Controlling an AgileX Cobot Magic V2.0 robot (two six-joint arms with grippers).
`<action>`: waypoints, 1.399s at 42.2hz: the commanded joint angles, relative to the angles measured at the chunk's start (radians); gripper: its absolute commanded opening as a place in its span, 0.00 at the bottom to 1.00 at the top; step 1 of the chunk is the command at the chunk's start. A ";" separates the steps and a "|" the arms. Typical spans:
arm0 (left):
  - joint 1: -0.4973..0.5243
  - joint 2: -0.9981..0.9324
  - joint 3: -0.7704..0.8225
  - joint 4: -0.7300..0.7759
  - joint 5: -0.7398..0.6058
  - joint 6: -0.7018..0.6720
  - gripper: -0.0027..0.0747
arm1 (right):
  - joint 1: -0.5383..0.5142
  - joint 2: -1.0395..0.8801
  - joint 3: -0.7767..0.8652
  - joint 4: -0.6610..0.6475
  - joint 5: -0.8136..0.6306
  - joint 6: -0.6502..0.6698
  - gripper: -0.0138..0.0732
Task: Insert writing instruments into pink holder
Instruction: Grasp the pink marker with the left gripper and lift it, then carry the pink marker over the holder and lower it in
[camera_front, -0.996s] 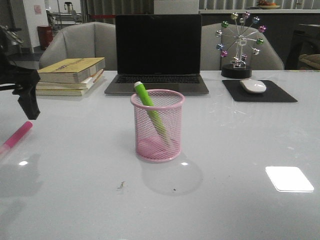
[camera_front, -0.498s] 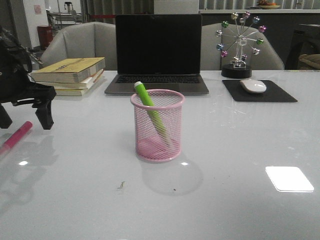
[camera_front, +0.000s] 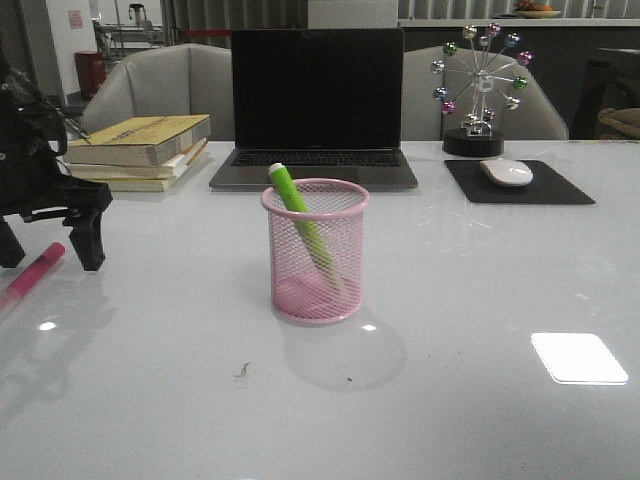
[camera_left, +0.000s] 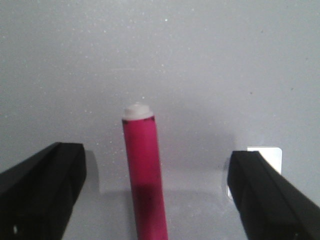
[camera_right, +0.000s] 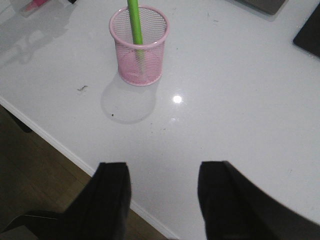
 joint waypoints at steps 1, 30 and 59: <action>0.000 -0.050 -0.026 -0.009 0.000 -0.009 0.69 | 0.002 -0.001 -0.027 -0.009 -0.065 -0.014 0.66; 0.000 -0.056 -0.026 -0.006 0.027 0.005 0.15 | 0.002 -0.001 -0.027 -0.009 -0.065 -0.014 0.66; -0.241 -0.679 0.553 -0.017 -0.986 0.142 0.15 | 0.002 -0.001 -0.027 -0.009 -0.065 -0.014 0.66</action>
